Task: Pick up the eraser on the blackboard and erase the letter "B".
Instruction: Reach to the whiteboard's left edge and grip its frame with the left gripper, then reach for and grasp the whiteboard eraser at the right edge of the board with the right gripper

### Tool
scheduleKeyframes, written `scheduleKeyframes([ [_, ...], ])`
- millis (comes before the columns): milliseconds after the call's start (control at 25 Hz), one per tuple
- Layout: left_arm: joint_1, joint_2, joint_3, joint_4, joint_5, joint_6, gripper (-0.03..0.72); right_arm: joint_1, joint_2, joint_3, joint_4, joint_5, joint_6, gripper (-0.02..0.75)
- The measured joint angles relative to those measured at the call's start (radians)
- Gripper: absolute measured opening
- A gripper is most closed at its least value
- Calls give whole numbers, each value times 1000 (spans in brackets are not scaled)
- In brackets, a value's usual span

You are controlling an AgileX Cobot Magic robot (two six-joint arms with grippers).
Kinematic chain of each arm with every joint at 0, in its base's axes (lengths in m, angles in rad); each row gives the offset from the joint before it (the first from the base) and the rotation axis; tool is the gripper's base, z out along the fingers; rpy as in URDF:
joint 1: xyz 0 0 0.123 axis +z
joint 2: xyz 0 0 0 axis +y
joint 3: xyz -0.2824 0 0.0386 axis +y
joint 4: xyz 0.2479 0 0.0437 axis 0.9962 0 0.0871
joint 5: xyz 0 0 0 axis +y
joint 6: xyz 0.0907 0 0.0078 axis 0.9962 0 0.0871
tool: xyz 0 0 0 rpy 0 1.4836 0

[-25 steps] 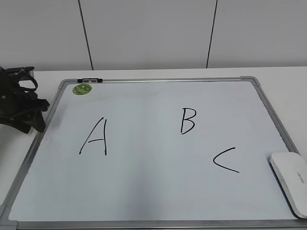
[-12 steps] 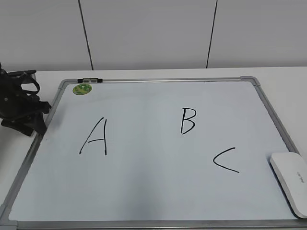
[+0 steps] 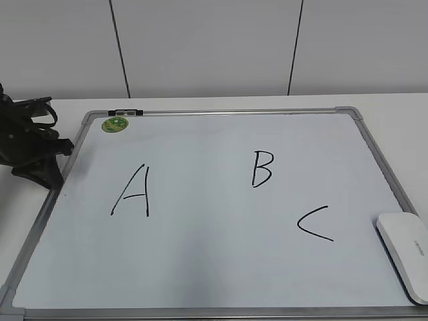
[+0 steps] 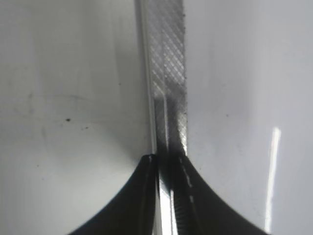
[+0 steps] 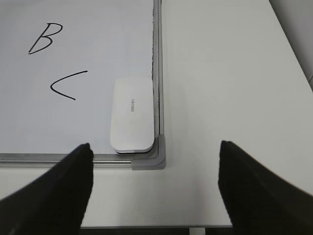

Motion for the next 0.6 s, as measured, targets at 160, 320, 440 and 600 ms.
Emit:
scheduleKeyframes([
  [160,0,0,-2,-11,5,-6,23,0,0,0,20,0,0,592],
  [320,0,0,-2,-12,5,-6,22,0,16,-15,69,-16,-11,592],
  [440,0,2,-2,-12,5,-6,22,0,108,-46,78,-81,-30,592],
  [600,0,2,-2,-12,5,-8,22,0,243,-50,114,-234,-34,592],
])
